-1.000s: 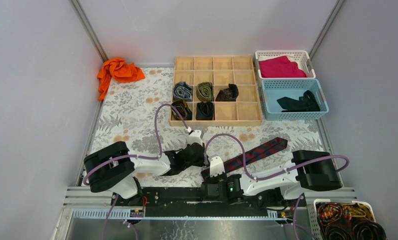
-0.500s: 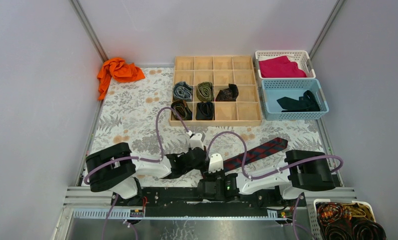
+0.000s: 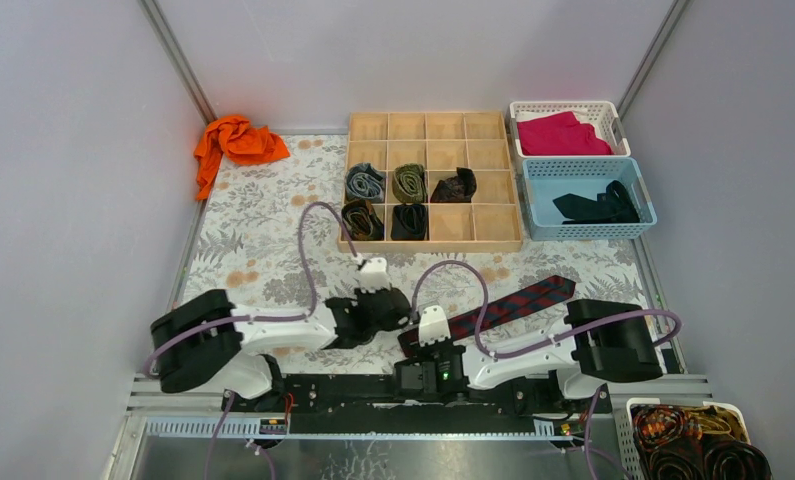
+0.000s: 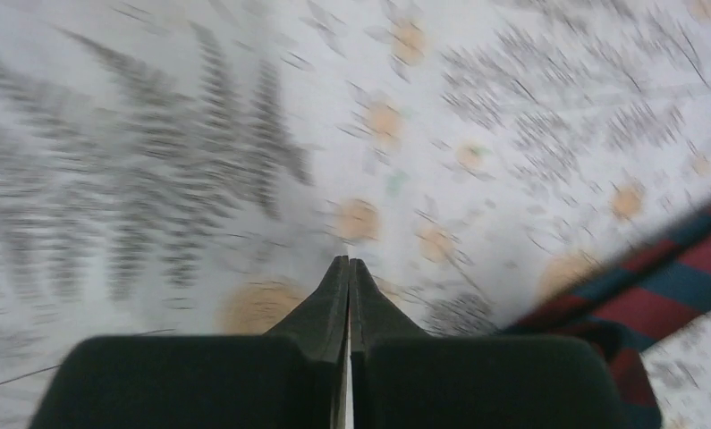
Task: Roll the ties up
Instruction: Roll the tie at the center of the board.
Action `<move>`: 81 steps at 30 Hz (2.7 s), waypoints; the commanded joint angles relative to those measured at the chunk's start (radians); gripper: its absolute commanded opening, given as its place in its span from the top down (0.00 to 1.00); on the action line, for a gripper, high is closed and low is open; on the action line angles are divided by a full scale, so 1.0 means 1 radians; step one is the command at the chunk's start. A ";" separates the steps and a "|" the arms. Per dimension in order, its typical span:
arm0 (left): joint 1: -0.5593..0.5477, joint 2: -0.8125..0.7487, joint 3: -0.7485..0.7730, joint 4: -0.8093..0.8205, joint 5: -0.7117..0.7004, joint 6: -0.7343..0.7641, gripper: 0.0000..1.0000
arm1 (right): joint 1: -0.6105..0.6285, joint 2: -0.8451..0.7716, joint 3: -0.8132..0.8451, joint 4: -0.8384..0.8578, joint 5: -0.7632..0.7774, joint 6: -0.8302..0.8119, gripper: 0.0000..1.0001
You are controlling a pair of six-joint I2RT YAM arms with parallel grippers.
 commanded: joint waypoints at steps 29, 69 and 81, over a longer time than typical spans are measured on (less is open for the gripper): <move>0.093 -0.925 0.116 -0.767 -0.399 -0.076 0.95 | 0.031 0.456 0.622 -0.542 0.283 -0.215 0.22; 0.093 -0.842 0.100 -0.737 -0.449 -0.130 1.00 | -0.110 0.280 0.379 -0.054 -0.006 -0.420 0.71; 0.123 -0.745 0.157 -0.703 -0.492 -0.076 1.00 | -0.180 0.065 0.207 0.382 -0.373 -0.521 0.72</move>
